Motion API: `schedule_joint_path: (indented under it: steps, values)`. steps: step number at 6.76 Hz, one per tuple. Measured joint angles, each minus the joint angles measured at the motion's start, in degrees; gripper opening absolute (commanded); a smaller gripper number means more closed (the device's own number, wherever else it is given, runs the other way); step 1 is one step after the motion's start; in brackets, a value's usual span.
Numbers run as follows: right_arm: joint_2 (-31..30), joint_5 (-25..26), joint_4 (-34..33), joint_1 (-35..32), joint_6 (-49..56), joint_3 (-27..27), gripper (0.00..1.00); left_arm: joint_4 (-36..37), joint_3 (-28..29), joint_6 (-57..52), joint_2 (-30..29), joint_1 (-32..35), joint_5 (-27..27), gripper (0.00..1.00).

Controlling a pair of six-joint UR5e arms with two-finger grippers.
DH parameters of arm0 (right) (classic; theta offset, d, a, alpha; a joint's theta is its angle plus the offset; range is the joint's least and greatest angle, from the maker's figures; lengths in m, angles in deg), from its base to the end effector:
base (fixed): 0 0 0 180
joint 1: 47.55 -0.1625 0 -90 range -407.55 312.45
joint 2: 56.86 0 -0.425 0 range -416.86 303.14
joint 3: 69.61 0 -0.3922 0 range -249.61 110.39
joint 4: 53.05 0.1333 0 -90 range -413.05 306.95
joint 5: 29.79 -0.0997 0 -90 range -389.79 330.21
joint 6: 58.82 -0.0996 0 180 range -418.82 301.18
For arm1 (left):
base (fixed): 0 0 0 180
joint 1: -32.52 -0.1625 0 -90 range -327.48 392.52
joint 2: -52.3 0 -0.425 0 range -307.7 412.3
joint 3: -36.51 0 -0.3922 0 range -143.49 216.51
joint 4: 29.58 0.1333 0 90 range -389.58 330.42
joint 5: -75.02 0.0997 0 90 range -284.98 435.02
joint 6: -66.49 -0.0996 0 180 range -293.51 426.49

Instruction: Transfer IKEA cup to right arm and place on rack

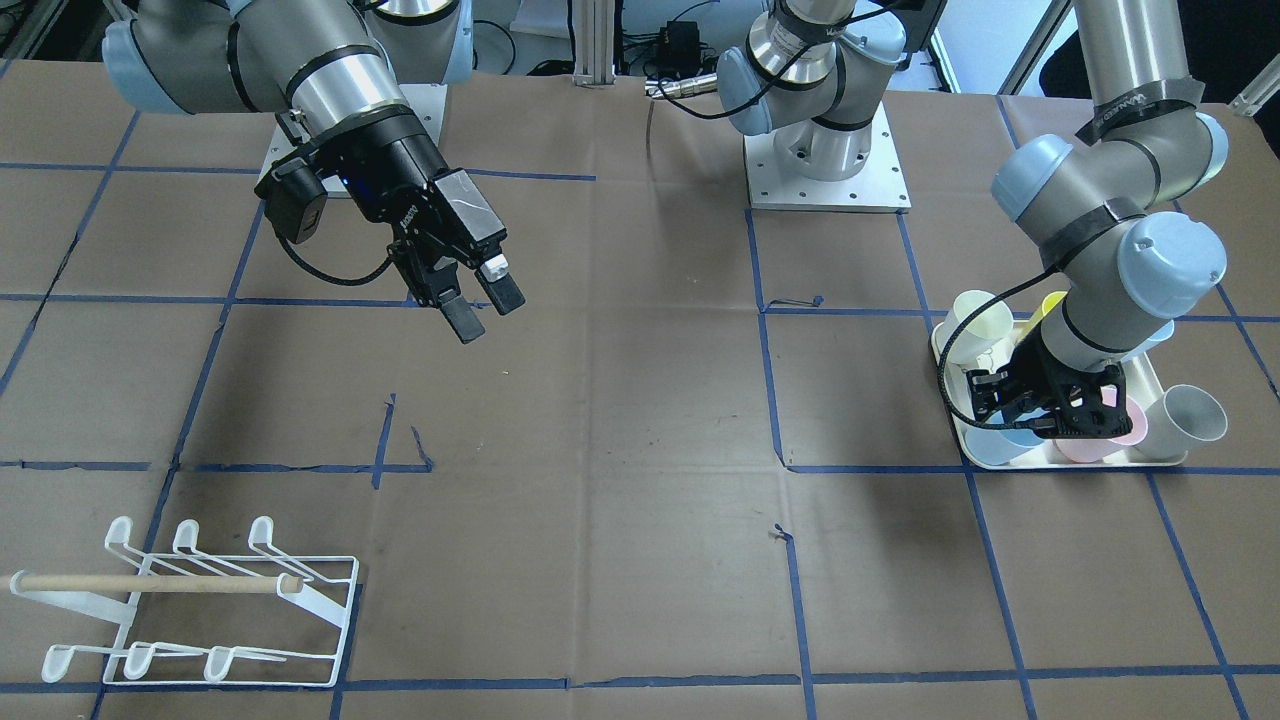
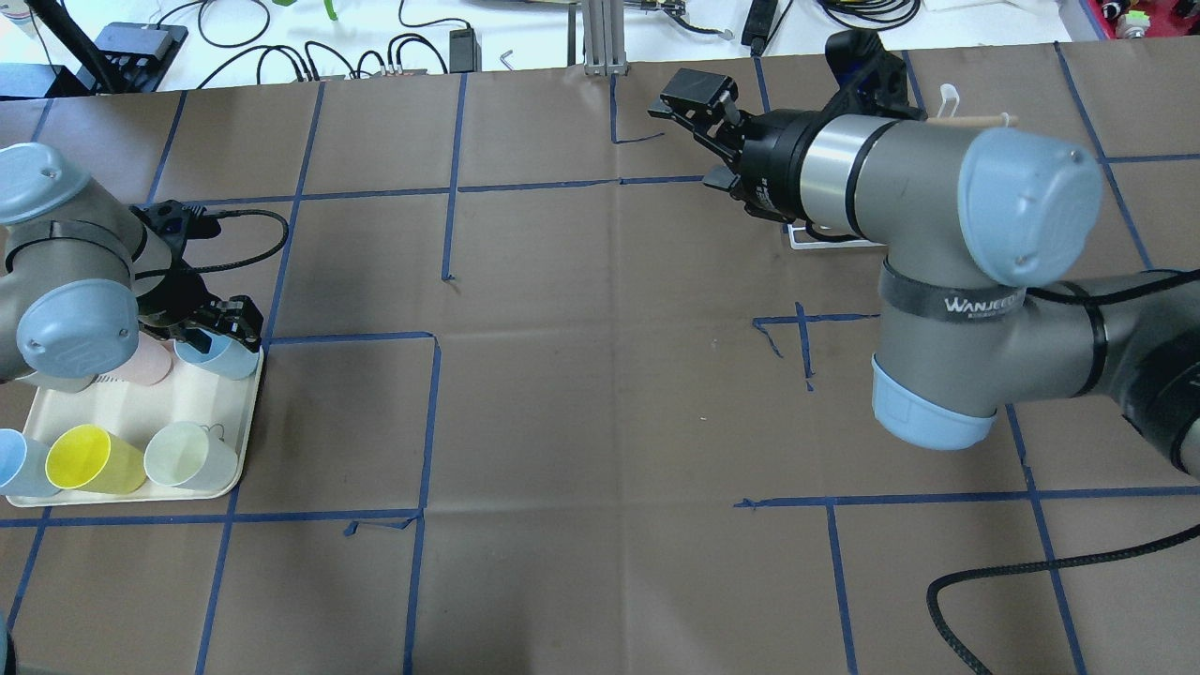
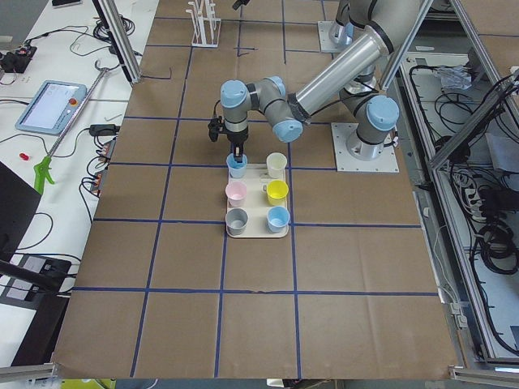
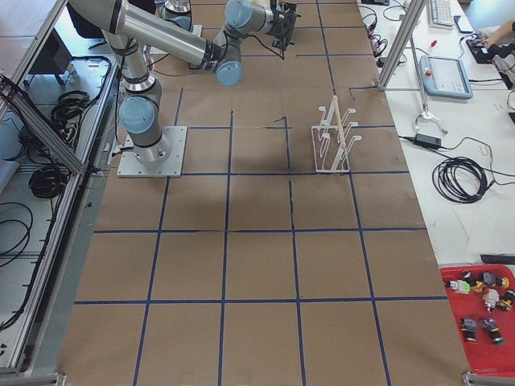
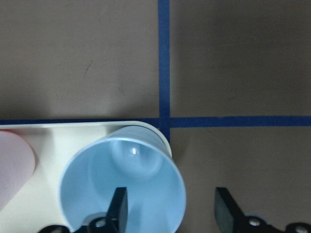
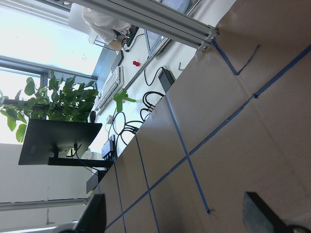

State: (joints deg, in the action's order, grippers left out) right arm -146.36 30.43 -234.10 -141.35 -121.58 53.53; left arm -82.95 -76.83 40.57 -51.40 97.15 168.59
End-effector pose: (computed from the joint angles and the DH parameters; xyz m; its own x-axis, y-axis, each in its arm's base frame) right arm 0.2126 -0.4436 0.4077 -0.4154 0.2604 -0.8716 0.7290 0.6684 -0.1478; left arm 0.1048 -0.5177 0.2390 -0.9985 0.0107 -0.0529 0.0089 0.9994 0.0337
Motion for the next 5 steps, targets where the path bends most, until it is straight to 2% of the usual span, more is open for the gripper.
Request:
schedule_joint_path:
  steps: [3, 5]
  values:
    - [0.9, 0.2, -7.2, -0.1, -6.4, 2.8, 1.0, -0.2, 0.8, 0.0, 1.5, -0.1, 0.6, 0.0]
    - [1.5, 0.7, -11.1, -0.1, -7.0, 4.1, 1.0, -4.8, 4.9, 0.0, 3.7, 0.3, 0.5, 0.0]
